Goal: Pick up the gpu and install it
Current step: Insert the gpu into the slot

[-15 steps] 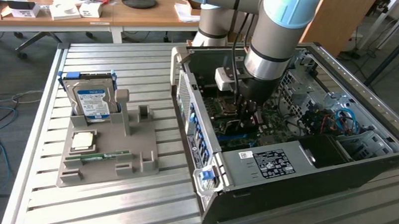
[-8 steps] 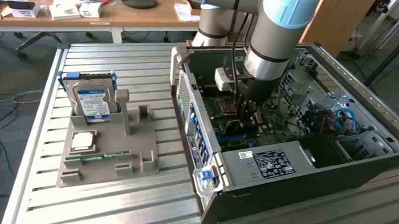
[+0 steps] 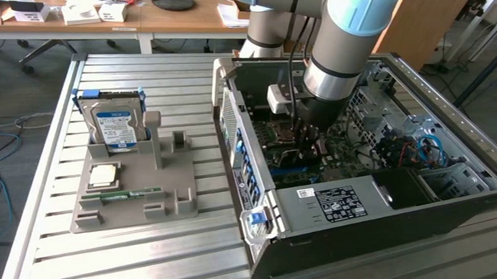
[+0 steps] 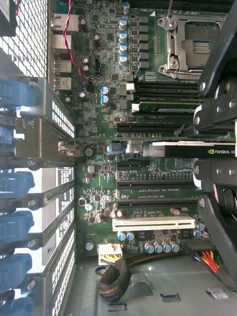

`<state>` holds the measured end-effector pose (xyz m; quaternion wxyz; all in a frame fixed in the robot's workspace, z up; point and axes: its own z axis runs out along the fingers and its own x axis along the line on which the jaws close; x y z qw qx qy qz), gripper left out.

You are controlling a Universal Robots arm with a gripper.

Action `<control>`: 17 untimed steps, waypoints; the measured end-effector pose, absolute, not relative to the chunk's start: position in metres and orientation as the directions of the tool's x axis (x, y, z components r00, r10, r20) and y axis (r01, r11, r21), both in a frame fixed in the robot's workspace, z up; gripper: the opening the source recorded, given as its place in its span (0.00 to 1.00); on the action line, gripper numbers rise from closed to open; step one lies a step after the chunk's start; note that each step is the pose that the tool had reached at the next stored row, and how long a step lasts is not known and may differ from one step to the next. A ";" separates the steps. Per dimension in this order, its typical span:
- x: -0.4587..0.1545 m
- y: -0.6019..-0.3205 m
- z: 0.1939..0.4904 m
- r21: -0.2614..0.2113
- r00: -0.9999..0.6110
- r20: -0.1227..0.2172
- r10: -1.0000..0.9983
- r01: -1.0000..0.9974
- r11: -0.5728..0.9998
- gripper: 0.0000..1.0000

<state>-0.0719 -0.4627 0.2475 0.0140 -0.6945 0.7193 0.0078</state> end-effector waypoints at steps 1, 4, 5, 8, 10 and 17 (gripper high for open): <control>-0.072 -0.463 0.247 -0.008 -0.035 -0.031 -0.999 -0.999 0.035 0.26; -0.072 -0.463 0.247 -0.008 -0.035 -0.031 -0.999 -0.999 0.035 0.26; -0.072 -0.463 0.248 -0.008 -0.035 -0.031 -0.999 -0.999 0.035 0.26; -0.072 -0.463 0.247 -0.008 -0.035 -0.031 -0.999 -0.999 0.035 0.26; -0.072 -0.463 0.247 -0.008 -0.035 -0.031 -0.999 -0.999 0.035 0.26; -0.073 -0.463 0.247 -0.008 -0.035 -0.031 -0.999 -0.999 0.035 0.26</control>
